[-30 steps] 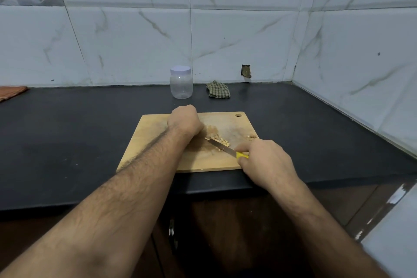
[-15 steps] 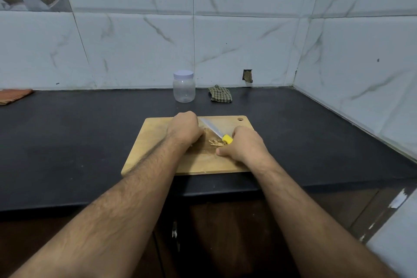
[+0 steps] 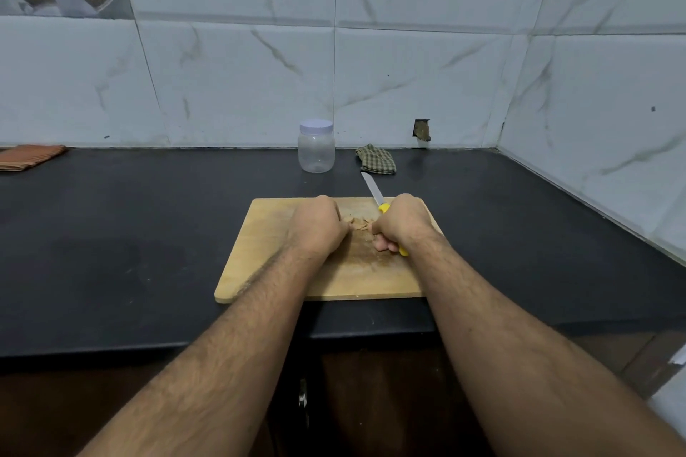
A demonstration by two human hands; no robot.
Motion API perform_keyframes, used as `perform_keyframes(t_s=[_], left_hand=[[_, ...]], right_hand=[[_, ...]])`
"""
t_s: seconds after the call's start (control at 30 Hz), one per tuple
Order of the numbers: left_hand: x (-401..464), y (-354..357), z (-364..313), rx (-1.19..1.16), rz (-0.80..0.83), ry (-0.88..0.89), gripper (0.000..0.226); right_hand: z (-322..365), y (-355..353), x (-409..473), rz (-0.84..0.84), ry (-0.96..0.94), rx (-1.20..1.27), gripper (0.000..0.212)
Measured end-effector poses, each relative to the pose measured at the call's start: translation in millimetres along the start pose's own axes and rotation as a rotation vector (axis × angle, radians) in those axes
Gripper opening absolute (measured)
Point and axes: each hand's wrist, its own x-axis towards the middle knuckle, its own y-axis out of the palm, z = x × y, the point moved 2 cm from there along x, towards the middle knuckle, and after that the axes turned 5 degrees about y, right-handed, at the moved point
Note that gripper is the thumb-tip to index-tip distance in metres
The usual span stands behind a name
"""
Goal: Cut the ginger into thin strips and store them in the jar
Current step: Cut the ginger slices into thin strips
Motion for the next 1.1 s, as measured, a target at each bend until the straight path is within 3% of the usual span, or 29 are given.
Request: perform_keyframes(t_s=[0.17,0.37,0.5,0.8,1.0,1.1], left_hand=[[3.1,-4.1,-10.0,0.075,0.022,-0.037,0.032],[0.8,-6.8,-21.8,0.137,-0.002,-0.082,0.015],[-0.6,-9.2,-25.4,0.154,0.019,-0.069,0.012],[-13.7,-6.9,-24.5,0.138,0.008,-0.103,0.015],[-21.6,-12.8,-27.5,0.056,0.018,-0.136,0.022],[-26.2,-18.4,-30.6,-0.001,0.047,-0.169,0.025]], right_hand=[[6.0,-5.7,7.8,0.064,-0.061,0.004,0.014],[-4.8,-21.9,10.7,0.06,-0.092,-0.044,0.007],[-11.7,-12.3,7.8,0.112,-0.04,-0.13,0.016],[0.2,-4.0,19.1,-0.012,-0.129,-0.076,0.015],[0.4,-7.7,11.2,-0.053,-0.198,-0.106,0.028],[0.1,-12.6,2.8,-0.084,-0.217,-0.143,0.018]])
